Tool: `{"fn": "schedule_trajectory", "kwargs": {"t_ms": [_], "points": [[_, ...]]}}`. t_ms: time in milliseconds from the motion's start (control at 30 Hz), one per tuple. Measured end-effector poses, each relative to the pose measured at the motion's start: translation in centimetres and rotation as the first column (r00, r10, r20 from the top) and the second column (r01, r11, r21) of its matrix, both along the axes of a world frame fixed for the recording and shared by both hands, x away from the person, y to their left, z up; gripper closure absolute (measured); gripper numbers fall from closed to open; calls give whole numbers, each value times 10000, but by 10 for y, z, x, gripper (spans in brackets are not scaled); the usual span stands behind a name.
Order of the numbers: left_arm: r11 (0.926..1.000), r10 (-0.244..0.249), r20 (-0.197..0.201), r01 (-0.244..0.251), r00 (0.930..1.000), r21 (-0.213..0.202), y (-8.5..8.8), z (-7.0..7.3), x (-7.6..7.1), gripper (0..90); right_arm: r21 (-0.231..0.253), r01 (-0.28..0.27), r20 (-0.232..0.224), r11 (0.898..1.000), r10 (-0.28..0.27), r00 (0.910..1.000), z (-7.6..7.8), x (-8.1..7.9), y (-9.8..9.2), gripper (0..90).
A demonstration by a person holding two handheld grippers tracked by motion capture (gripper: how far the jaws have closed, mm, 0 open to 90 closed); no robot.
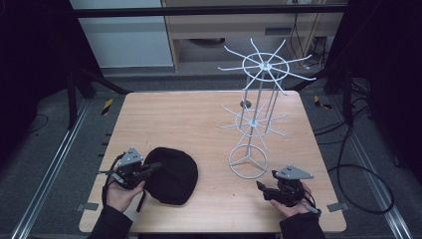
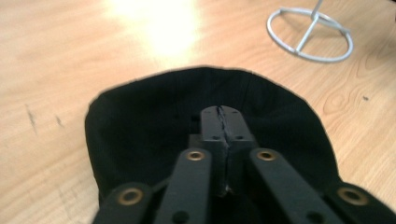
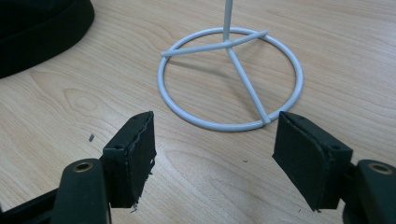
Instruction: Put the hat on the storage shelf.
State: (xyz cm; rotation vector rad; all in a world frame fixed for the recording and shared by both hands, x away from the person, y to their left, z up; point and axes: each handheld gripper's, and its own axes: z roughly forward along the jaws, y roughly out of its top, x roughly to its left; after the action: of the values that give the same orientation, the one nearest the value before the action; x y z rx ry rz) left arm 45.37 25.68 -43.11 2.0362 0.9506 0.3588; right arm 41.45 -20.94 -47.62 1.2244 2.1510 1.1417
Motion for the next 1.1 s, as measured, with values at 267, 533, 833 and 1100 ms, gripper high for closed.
{"fn": "schedule_trajectory", "kwargs": {"t_ms": [267,533,833,1100], "points": [[9956,-576,-460,608,9973,711,-6,-10,4,392,8,-18,-31,10000,18,10000,0,0,0,294],[9841,-270,-1233,480,9920,1707,-13,-32,13,828,-16,-29,-18,10000,29,10000,0,0,0,295],[9877,-279,-1011,430,9945,1501,-11,-27,11,899,56,-104,183,9999,103,9998,3,-2,2,298],[9998,-190,590,185,9981,100,-6,8,-4,900,103,-453,274,9989,450,9986,6,-4,10,307]]}}
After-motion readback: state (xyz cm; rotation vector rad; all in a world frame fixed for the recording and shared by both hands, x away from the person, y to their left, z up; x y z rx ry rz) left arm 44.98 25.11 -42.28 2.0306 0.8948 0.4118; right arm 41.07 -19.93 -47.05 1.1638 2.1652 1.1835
